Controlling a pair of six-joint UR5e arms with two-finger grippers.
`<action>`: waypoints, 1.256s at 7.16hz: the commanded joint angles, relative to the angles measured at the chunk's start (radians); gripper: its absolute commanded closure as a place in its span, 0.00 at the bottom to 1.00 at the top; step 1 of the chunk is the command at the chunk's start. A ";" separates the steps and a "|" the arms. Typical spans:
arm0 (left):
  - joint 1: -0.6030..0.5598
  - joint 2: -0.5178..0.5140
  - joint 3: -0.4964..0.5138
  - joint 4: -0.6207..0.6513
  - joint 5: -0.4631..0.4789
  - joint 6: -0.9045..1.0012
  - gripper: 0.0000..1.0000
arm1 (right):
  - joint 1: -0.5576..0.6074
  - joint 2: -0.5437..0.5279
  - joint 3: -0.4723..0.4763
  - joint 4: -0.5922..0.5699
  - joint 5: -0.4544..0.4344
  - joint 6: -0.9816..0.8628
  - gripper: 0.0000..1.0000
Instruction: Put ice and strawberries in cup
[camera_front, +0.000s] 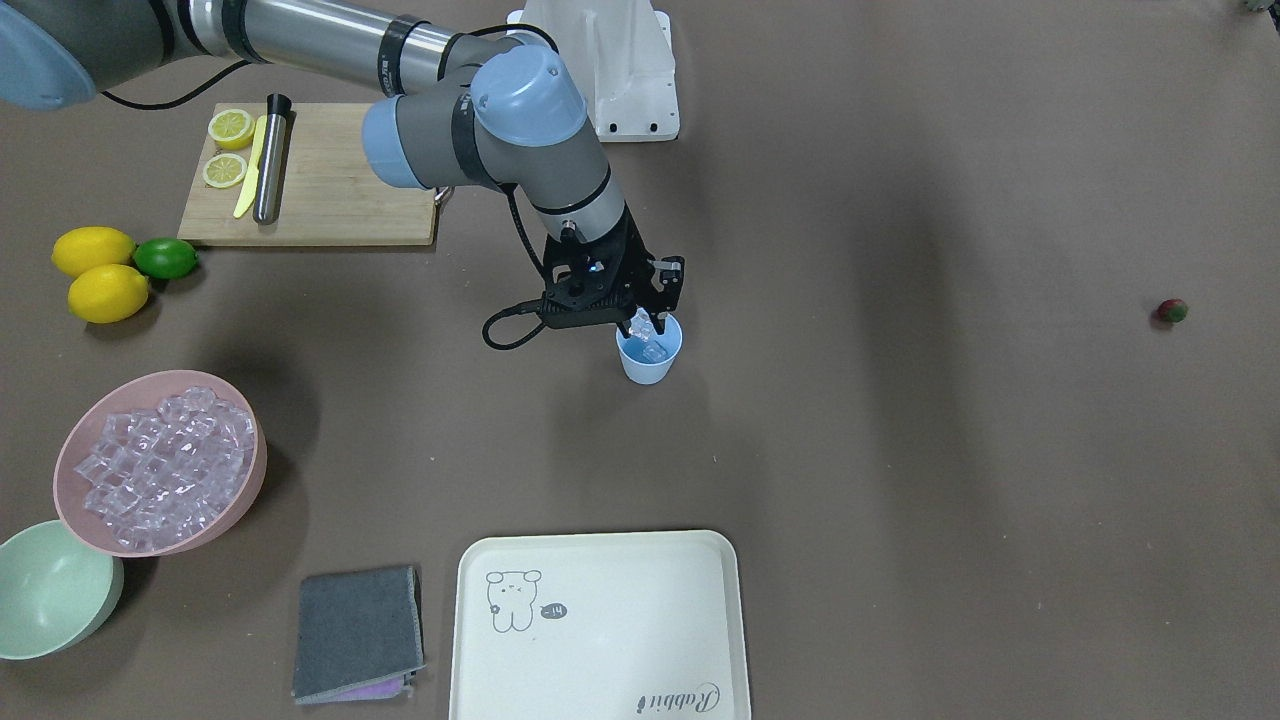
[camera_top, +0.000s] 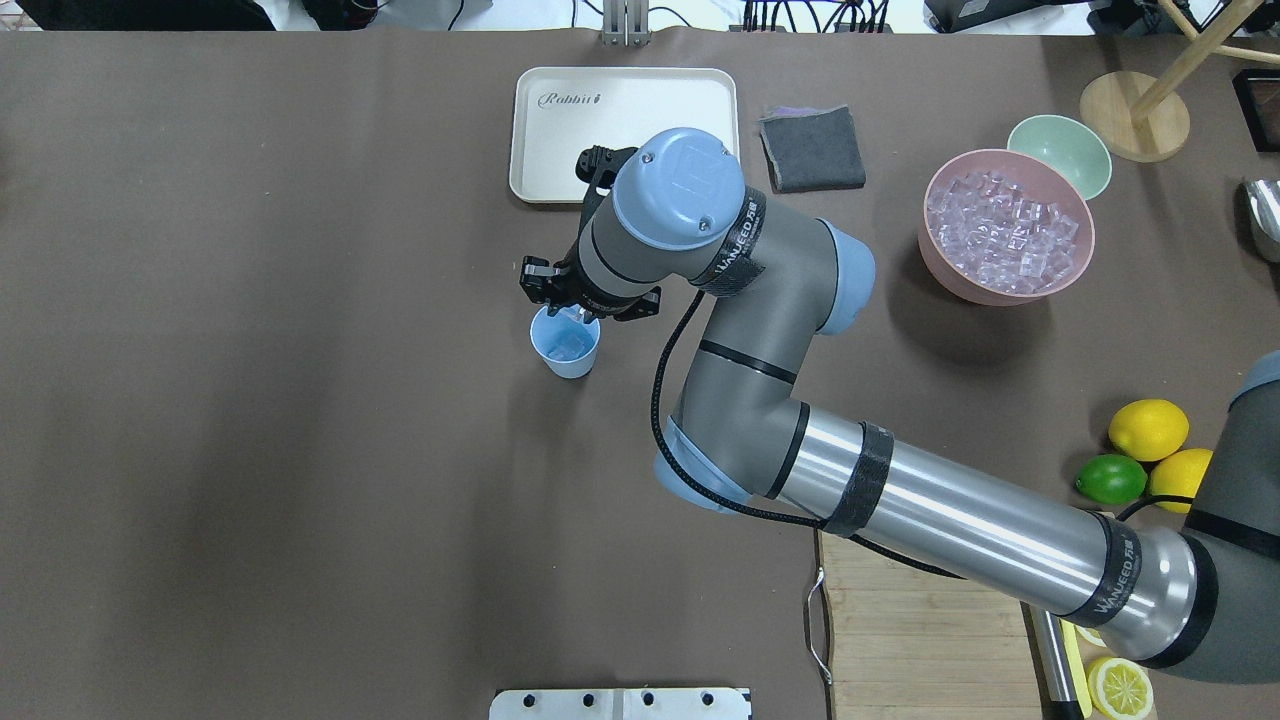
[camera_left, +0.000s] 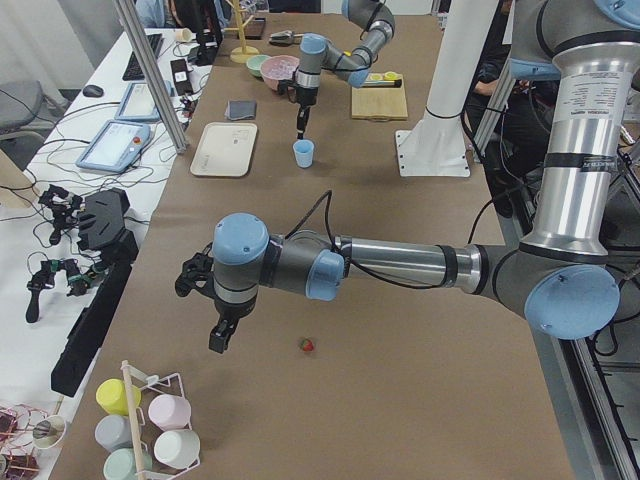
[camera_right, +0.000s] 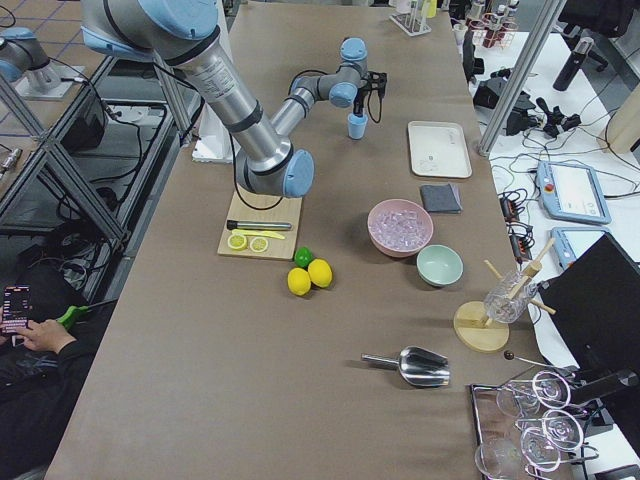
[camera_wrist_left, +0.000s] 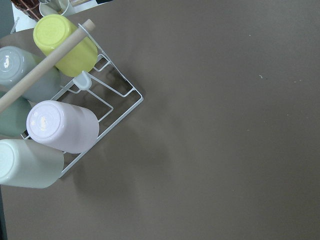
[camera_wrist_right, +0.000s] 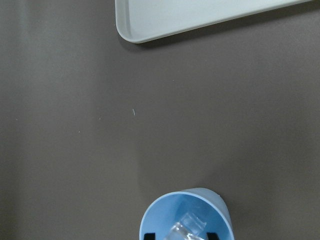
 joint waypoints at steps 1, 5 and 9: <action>0.000 -0.002 -0.011 -0.003 0.000 0.000 0.02 | 0.003 0.001 0.010 -0.003 0.009 0.005 0.00; 0.061 0.010 0.013 -0.193 -0.086 -0.011 0.02 | 0.172 -0.179 0.288 -0.128 0.201 -0.066 0.00; 0.272 0.295 -0.002 -0.801 -0.063 -0.650 0.02 | 0.290 -0.396 0.361 -0.093 0.267 -0.314 0.00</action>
